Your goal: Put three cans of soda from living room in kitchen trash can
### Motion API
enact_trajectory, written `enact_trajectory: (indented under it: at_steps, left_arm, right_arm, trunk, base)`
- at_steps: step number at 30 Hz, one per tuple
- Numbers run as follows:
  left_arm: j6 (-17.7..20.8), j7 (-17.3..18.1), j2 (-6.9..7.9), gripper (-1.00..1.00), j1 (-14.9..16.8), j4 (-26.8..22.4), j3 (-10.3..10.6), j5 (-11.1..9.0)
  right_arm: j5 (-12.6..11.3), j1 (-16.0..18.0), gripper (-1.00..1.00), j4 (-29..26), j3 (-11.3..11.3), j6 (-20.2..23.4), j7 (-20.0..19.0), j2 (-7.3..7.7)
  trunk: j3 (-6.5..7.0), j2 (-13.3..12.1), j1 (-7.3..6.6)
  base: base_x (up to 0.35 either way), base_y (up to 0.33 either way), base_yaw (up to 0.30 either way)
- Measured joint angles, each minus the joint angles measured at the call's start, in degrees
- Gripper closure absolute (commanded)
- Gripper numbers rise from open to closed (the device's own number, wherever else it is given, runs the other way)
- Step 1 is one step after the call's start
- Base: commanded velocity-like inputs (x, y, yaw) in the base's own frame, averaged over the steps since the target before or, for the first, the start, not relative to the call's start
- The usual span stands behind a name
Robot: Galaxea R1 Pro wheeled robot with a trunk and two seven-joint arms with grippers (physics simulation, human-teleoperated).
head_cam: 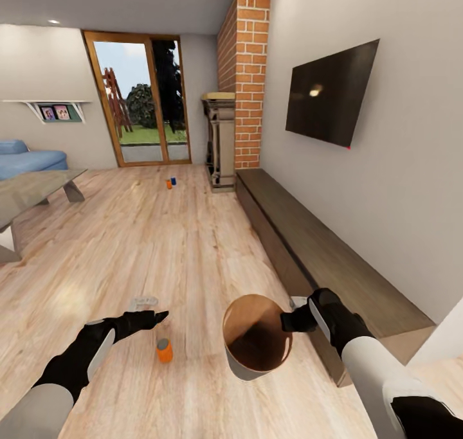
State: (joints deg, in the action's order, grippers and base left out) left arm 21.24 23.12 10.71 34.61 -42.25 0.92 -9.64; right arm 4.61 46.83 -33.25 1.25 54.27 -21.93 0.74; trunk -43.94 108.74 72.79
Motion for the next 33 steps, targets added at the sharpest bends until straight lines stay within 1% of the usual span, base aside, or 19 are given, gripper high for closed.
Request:
enact_trajectory:
  at_steps: [2, 3, 6, 7, 8, 10, 11, 12, 15, 16, 20, 23, 24, 26, 29, 33]
  left_arm:
    - [-1.4, 0.3, 0.05, -1.00, 0.0, 0.0, 0.0, -0.1]
    - [-2.1, 1.1, 0.02, -1.00, 0.0, 0.0, 0.0, -0.1]
    - [-4.2, 2.4, -0.09, -1.00, -0.1, 0.2, 0.1, 0.0]
    - [-5.7, 2.8, -0.06, -1.00, -0.2, 0.4, 0.1, 0.0]
    - [-7.0, 3.0, -0.03, -1.00, -0.3, 0.6, 0.1, 0.0]
    - [-8.6, 3.1, -0.05, -1.00, -0.4, 0.8, 0.1, 0.0]
    - [-8.9, 3.1, -0.07, -1.00, -0.5, 0.8, 0.1, 0.0]
    - [-9.0, 3.0, -0.09, -1.00, -0.5, 0.8, 0.1, 0.0]
    - [-9.7, 2.9, -0.32, -1.00, -0.6, 1.0, 0.1, 0.1]
    - [-9.8, 2.9, -0.36, -1.00, -0.6, 1.0, 0.1, 0.2]
    - [-9.7, 2.5, -0.37, -1.00, -0.7, 1.0, 0.1, 0.3]
    - [-9.6, 0.8, -0.32, -1.00, -0.7, 1.0, 0.1, 0.3]
    - [-9.6, -0.2, -0.36, -1.00, -0.7, 1.1, 0.1, 0.3]
    - [-9.7, -1.5, -0.39, -1.00, -0.7, 1.2, 0.0, 0.3]
    - [-9.8, -2.2, -0.43, -1.00, -0.7, 1.8, 0.0, 0.3]
    - [-10.2, -2.7, -0.56, -1.00, -0.7, 4.3, 0.0, 0.1]
  right_arm:
    - [0.6, 0.0, 1.00, 0.0, 0.0, -0.1, 0.0, 0.46]
    - [0.6, 0.0, 1.00, 0.0, 0.0, -0.1, 0.1, 0.68]
    - [-0.1, 0.0, 1.00, 0.0, -0.1, -0.1, 0.0, 1.24]
    - [-0.9, 0.0, 1.00, -0.1, -0.2, 0.0, 0.0, 1.73]
    - [-0.9, 0.0, 1.00, -0.1, -0.3, 0.0, 0.0, 2.16]
    - [0.7, 0.0, 1.00, -0.1, -0.3, -0.2, 0.1, 2.64]
    - [1.4, 0.0, 1.00, -0.1, -0.3, -0.4, 0.1, 2.72]
    - [1.4, 0.0, 1.00, -0.1, -0.3, -0.4, 0.1, 2.77]
    - [-0.7, 0.0, 1.00, -0.2, -0.5, -0.1, -0.1, 2.91]
    - [-0.8, 0.0, 1.00, -0.2, -0.5, -0.1, -0.1, 2.92]
    - [0.7, 0.0, 1.00, -0.2, -0.3, -0.3, 0.1, 2.90]
    - [-0.1, 0.0, 1.00, -0.2, -0.4, -0.2, 0.0, 2.88]
    - [-0.4, 0.0, 1.00, -0.2, -0.4, -0.1, 0.0, 2.88]
    - [-0.2, 0.0, 1.00, -0.2, -0.4, -0.2, 0.0, 2.83]
    - [0.5, 0.0, 1.00, -0.2, -0.3, -0.3, 0.1, 2.82]
    - [-0.1, 0.0, 1.00, -0.1, -0.4, -0.2, 0.1, 2.84]
  trunk:
    - [0.00, 0.0, 0.00]
    - [0.00, 0.0, 0.00]
    - [0.00, 0.0, 0.00]
    - [0.00, 0.0, 0.00]
    - [0.00, 0.0, 0.00]
    - [0.00, 0.0, 0.00]
    - [0.00, 0.0, 0.00]
    - [0.00, 0.0, 0.00]
    - [0.00, 0.0, 0.00]
    - [0.00, 0.0, 0.00]
    - [0.00, 0.0, 0.00]
    - [0.00, 0.0, 0.00]
    - [0.00, 0.0, 0.00]
    - [0.00, 0.0, 0.00]
    - [0.00, 0.0, 0.00]
    - [0.00, 0.0, 0.00]
  base:
    - [0.275, 0.196, 0.000]
    - [0.276, 0.173, 0.000]
    - [0.289, 0.120, 0.000]
    - [0.309, 0.052, 0.000]
    - [0.315, 0.049, 0.000]
    - [0.320, 0.065, 0.000]
    - [0.320, 0.072, 0.000]
    - [0.316, 0.078, 0.000]
    - [0.314, 0.076, 0.000]
    - [0.319, 0.021, 0.000]
    - [0.322, 0.008, 0.000]
    - [0.323, 0.003, 0.000]
    - [0.324, 0.001, 0.000]
    - [0.324, 0.005, 0.000]
    - [0.320, 0.041, 0.000]
    - [0.313, 0.096, 0.000]
